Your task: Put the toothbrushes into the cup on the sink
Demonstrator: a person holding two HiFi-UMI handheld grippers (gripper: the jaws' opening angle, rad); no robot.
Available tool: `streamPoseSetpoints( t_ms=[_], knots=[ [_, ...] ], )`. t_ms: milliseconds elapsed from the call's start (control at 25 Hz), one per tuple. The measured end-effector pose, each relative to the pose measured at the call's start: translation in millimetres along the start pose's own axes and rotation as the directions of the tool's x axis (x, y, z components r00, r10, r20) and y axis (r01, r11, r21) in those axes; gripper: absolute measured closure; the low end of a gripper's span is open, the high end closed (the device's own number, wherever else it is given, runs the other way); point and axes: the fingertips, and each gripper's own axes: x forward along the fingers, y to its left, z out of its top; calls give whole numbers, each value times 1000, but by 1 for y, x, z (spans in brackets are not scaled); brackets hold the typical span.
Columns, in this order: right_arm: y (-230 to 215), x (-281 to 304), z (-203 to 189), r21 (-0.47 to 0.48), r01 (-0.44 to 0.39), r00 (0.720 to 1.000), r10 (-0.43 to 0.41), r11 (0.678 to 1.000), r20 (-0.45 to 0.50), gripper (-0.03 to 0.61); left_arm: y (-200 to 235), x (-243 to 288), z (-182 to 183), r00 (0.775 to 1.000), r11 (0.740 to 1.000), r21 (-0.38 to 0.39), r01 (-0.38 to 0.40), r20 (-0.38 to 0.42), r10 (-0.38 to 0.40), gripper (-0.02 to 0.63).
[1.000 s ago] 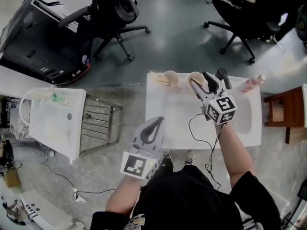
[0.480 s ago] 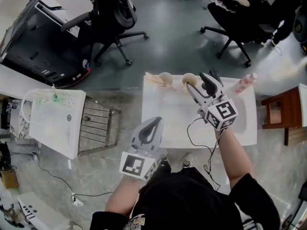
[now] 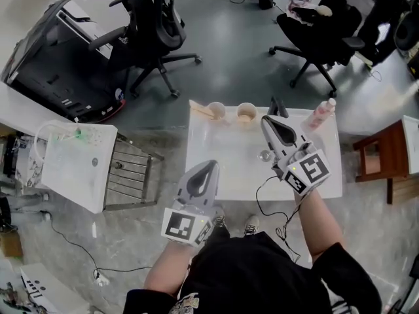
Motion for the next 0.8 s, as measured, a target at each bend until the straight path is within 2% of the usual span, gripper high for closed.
streamPoseSetpoints(
  t_ms=[160,480,800],
  knots=[
    [14,-31,10,-23,-18,1000,18,1000,-2,572,-19,-10,4,999,999,8,-34,18,33,609],
    [42,-82,9,27,-78,997,78,997,3,572,-52,-42,-6,994,994,16,-113,10,113,609],
    [87,-100,0,66,-79,997,80,995,-11,572,-49,-84,-11,991,991,26,-135,20,134,609]
  ],
)
